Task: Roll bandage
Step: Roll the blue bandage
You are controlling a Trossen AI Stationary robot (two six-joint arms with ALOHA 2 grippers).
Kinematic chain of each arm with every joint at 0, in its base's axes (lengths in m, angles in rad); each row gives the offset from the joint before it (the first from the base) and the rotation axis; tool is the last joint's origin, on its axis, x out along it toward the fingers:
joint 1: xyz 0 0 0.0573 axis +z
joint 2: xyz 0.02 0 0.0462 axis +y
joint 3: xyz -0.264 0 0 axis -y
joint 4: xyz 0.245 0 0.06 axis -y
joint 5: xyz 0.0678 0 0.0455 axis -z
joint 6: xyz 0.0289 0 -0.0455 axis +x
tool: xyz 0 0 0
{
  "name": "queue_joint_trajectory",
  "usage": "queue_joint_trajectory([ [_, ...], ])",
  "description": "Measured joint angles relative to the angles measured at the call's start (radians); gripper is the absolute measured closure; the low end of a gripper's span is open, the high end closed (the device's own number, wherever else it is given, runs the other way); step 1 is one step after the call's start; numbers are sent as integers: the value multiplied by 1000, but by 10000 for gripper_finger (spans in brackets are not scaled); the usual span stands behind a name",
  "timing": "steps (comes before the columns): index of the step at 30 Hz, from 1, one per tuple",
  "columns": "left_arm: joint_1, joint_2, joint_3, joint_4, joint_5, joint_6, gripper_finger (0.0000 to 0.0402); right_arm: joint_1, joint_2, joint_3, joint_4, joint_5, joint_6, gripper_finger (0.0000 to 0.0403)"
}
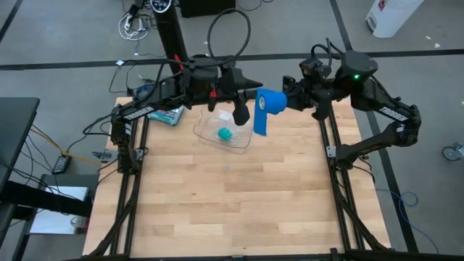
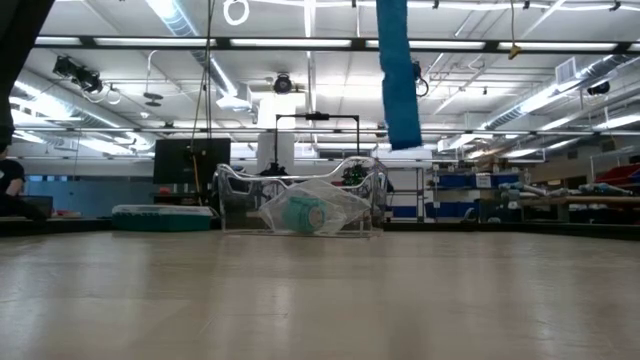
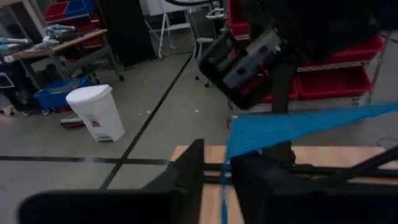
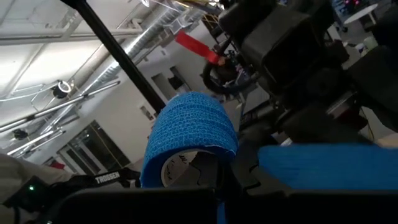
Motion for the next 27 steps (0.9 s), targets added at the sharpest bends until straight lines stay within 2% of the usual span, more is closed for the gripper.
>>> queue_joint_trajectory([
  [4, -2, 0, 0, -32, 2, -5, 246, -2, -9, 0, -3, 0, 20, 403],
  [8, -2, -4, 0, -74, 22, -47, 210, -8, -24, 0, -4, 4, 31, 403],
  [14, -2, -29, 0, -120, 88, -59, 205, -22, -35, 0, -10, 0, 91, 403],
  [27, -4, -103, 0, -108, 142, -3, 204, -31, -32, 0, -90, -68, 207, 403],
])
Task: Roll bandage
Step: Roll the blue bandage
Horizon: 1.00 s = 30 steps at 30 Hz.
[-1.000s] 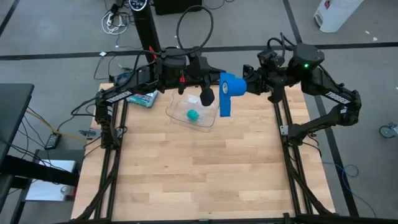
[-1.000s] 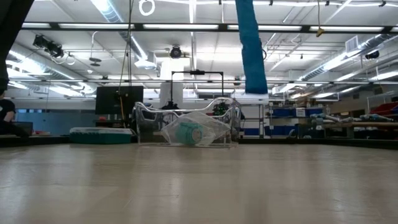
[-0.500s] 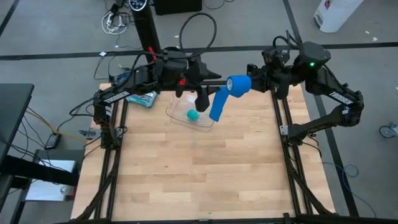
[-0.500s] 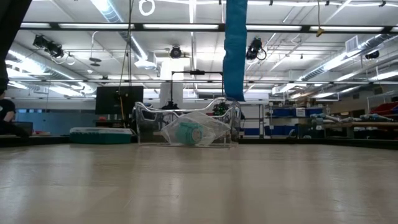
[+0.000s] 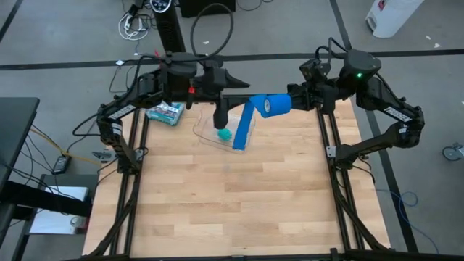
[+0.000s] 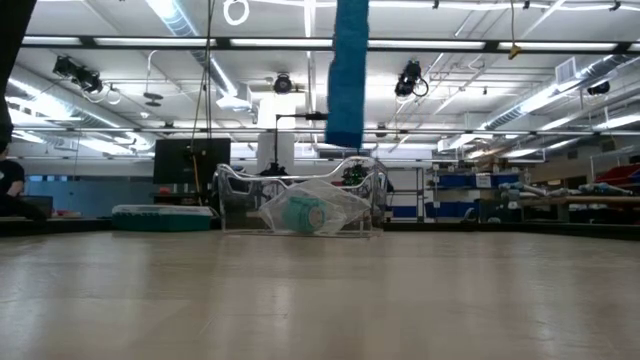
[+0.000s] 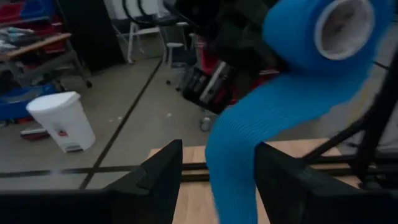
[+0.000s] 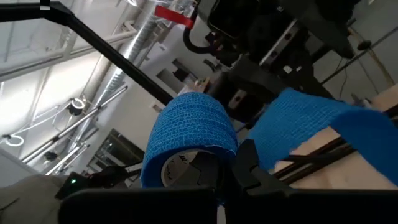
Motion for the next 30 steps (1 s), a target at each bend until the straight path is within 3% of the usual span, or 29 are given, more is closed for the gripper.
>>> queue_joint_trajectory([
  [10, -56, -2, 0, -83, 11, 2, 204, -32, -17, 0, 49, -43, 49, 403],
  [17, -71, -2, 0, -27, -10, -1, 204, -31, -6, 1, 8, -71, 76, 403],
  [30, -77, -1, 0, -53, -55, -121, 204, -35, 59, 0, -161, -31, -71, 403],
])
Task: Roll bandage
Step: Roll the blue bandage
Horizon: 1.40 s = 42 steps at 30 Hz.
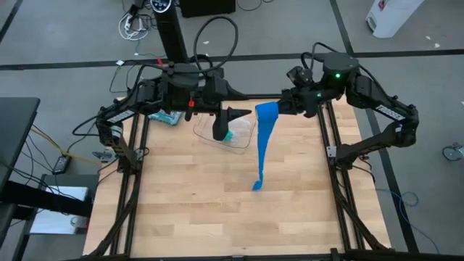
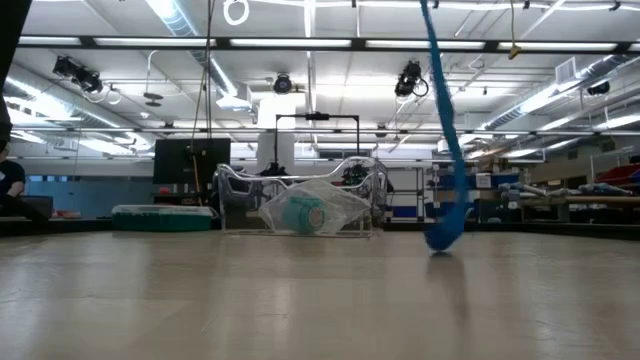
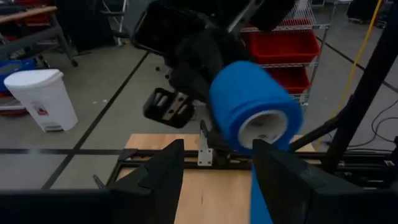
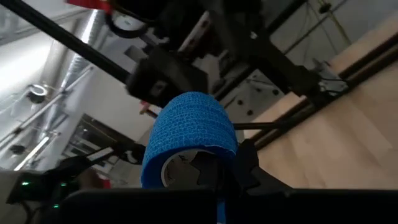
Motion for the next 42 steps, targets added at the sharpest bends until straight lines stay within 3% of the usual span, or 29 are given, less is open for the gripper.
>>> queue_joint_trajectory([
  [24, 0, 4, 0, -96, -43, 121, 204, -2, 72, 0, 125, 27, 3, 403],
  [35, 0, 2, 0, -65, -54, 126, 205, -2, 73, 0, 139, 28, 10, 403],
  [42, 0, 2, 0, -58, -53, 121, 254, -2, 72, 0, 124, 28, 9, 403],
])
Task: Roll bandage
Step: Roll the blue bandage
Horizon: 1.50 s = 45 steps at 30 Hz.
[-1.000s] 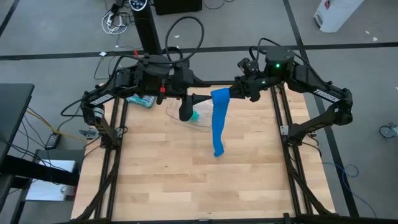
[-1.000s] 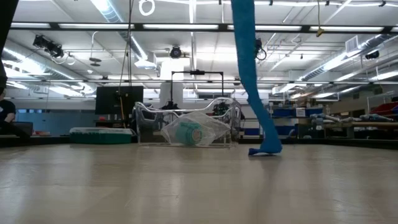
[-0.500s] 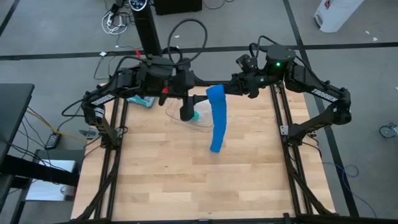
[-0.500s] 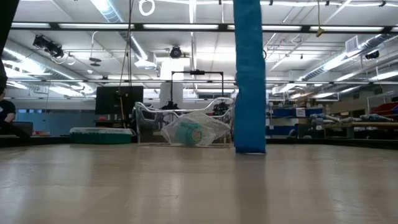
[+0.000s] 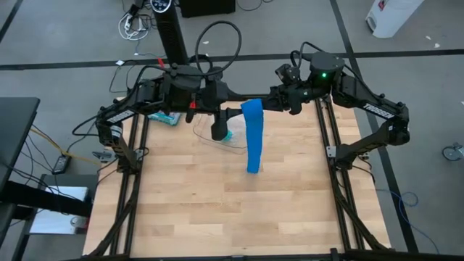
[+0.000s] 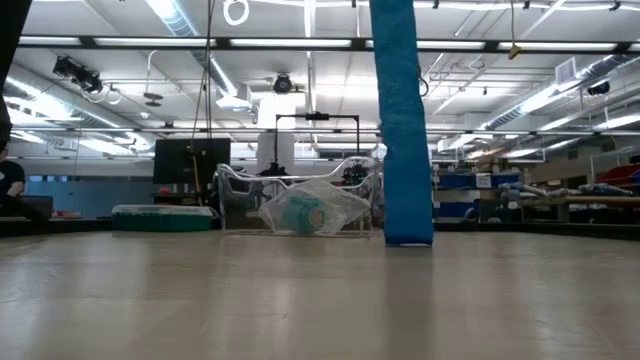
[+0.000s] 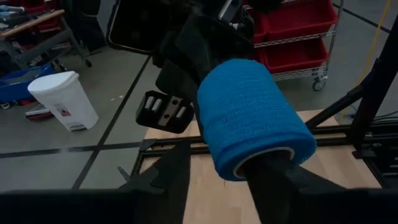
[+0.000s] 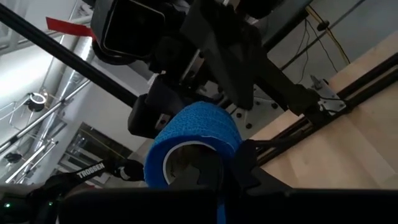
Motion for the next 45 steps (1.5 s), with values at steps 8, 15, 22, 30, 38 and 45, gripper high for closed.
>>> queue_joint_trajectory([
  [8, 0, 0, 0, 3, 0, -29, 347, 0, 0, 0, -6, 22, -16, 368],
  [15, 3, -2, 0, 7, 0, -64, 384, -1, -4, 0, -7, 19, -14, 300],
  [22, 15, -2, 0, 2, 1, -100, 378, -66, -65, 2, -33, 21, 3, 282],
  [30, 59, -7, 0, 12, 19, -199, 379, -105, -137, 1, -171, 18, -90, 286],
  [38, 129, -17, 0, 86, 107, -364, 379, 16, -135, 0, -337, 166, -261, 286],
  [45, 140, -17, 0, 140, 124, -370, 380, 106, -86, 0, -356, 269, -347, 286],
])
